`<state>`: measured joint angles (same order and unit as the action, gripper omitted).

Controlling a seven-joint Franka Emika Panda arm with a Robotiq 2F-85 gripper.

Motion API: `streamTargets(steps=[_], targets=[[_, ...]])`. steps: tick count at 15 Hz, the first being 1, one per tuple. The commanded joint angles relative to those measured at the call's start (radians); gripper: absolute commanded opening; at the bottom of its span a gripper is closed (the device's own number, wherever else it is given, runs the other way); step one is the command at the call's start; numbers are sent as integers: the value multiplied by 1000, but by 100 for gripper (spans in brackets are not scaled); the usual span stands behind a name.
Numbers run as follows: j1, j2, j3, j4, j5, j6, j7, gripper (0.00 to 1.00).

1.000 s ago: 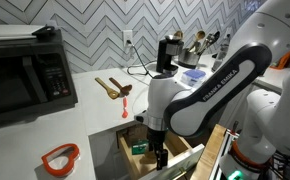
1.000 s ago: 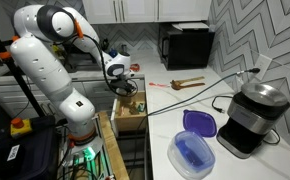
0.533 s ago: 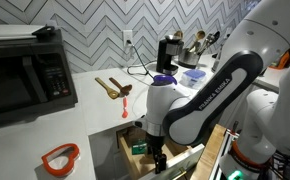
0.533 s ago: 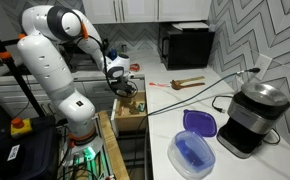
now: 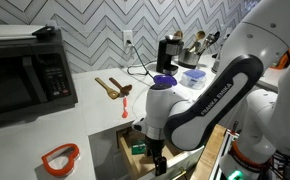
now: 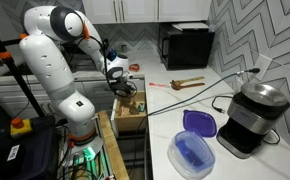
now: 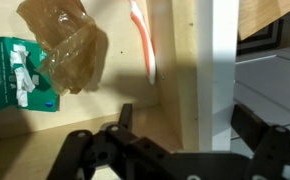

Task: Pick up the brown bag and put it in the open drawer, close the open drawer

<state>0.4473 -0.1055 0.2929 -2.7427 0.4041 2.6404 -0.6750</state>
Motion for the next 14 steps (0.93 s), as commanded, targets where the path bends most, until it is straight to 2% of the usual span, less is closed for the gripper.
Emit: streamTargets(steps=[1,5,10,14], targets=[[-23,24,33,1,-165,91,149,100],[-57,13,49,-4,-420,127,376,100],[-120,-13,60,-10,-757,103,666,100],[-149,-12,64,-9,-967,91,861,100]])
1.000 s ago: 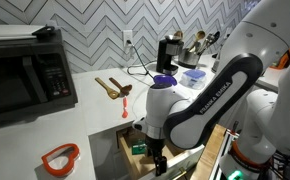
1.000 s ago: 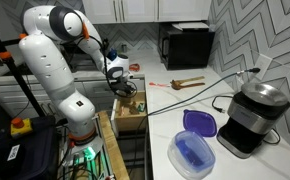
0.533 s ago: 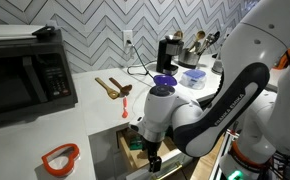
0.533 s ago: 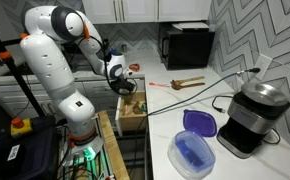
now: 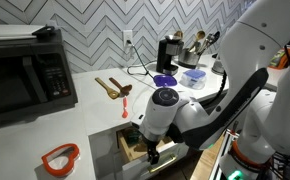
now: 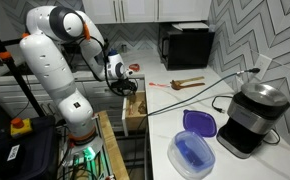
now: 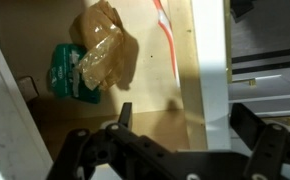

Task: Pick up the brown bag and put it in the open drawer, close the open drawer

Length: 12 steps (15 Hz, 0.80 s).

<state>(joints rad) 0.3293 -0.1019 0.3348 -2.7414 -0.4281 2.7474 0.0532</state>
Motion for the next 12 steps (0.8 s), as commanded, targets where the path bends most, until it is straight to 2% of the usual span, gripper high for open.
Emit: streamTargets(steps=[1,4,7,12], targets=[[-38,-15,23,-9,-186,-14,183,100],[-51,-22,26,-9,-321,-35,315,100],[-54,-14,31,-2,-404,-73,453,100],[-40,11,43,16,-407,-179,643,100]])
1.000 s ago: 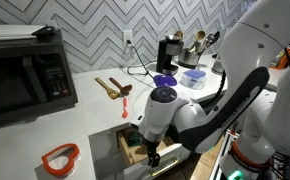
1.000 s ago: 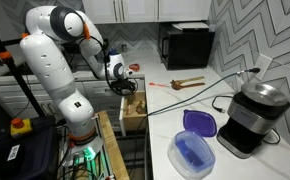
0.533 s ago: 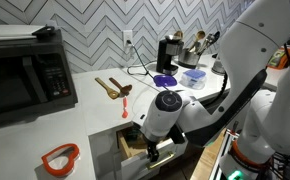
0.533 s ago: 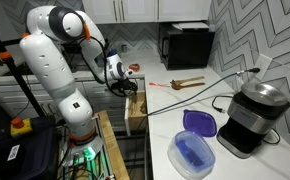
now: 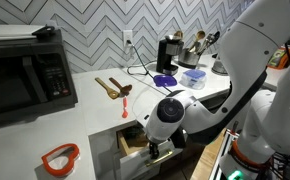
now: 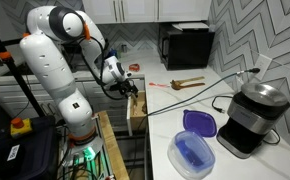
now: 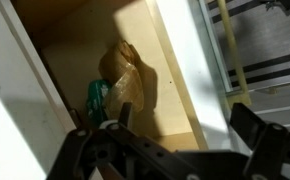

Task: Pick up the brown bag and put it in the open drawer, close the open drawer

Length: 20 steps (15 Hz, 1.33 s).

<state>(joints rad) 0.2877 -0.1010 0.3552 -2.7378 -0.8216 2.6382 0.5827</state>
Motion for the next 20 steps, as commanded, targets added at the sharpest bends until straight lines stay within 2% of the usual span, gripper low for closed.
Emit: streamTargets(steps=[1,4,14,20], targets=[[3,14,26,17,-1,-93,153,100],[16,39,26,39,115,-146,228,100],[14,38,15,71,437,-211,441,100],[26,37,14,72,653,-256,454,100]])
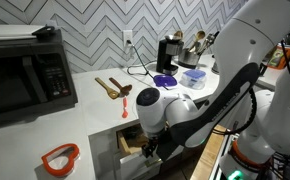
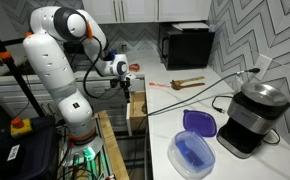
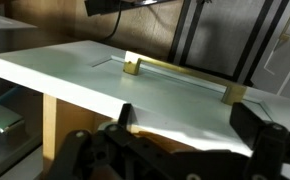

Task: Pick up the brown bag and put it in the open drawer, close the open drawer

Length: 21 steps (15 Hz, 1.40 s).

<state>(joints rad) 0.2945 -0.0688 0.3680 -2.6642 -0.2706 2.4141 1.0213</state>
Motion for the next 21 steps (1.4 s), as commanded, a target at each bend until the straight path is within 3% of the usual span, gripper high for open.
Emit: streamTargets(steps=[1,4,8,16,21], targets=[[21,7,1,-5,131,-31,8,100],[24,7,-1,-13,194,-12,-7,100],[16,-1,-3,-28,159,14,6,100],[37,-14,1,-7,385,-92,-16,100],[26,-2,0,-51,263,29,-14,100]])
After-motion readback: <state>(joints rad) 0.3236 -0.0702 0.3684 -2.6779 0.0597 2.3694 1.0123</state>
